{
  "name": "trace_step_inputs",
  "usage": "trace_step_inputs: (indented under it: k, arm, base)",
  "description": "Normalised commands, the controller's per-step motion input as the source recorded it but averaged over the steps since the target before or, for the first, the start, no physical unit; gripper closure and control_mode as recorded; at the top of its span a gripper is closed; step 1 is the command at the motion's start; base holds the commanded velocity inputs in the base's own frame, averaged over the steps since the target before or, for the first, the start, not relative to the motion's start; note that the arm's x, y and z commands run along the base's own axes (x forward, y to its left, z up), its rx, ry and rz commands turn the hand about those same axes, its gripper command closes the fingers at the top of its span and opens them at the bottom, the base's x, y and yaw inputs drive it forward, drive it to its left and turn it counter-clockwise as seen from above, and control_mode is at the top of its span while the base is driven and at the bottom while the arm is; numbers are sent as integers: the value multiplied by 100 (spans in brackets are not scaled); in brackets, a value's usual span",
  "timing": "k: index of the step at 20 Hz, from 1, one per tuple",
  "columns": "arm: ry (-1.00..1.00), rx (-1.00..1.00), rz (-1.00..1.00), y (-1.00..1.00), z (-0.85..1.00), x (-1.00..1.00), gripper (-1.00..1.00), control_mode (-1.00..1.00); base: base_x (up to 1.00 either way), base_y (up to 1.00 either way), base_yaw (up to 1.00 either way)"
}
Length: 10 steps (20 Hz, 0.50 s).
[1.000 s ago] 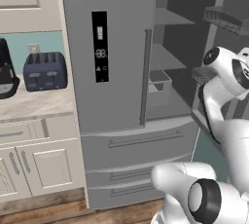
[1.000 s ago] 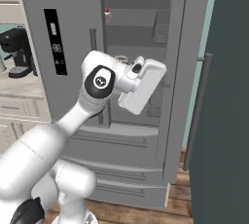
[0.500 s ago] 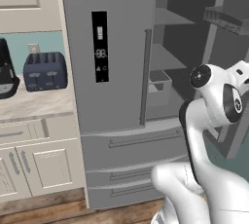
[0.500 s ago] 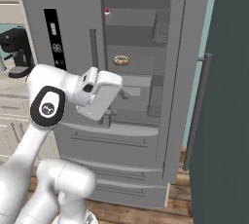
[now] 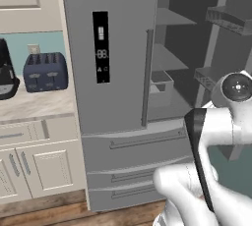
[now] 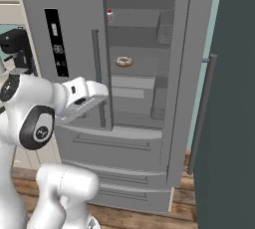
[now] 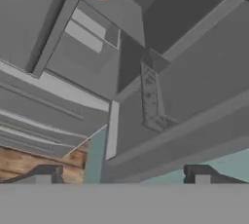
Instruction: Take the cake and donut from the fridge and place them on the empty tray on the dining counter.
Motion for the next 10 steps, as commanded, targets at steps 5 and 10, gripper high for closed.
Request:
trace_step_inputs:
  k: [5, 10]
  arm:
    - [7, 31, 75, 57, 0, 0, -100, -100]
    - [-1, 30, 53, 81, 0, 4, -100, -100]
  base:
    - [0, 0, 0]
    - [0, 0, 0]
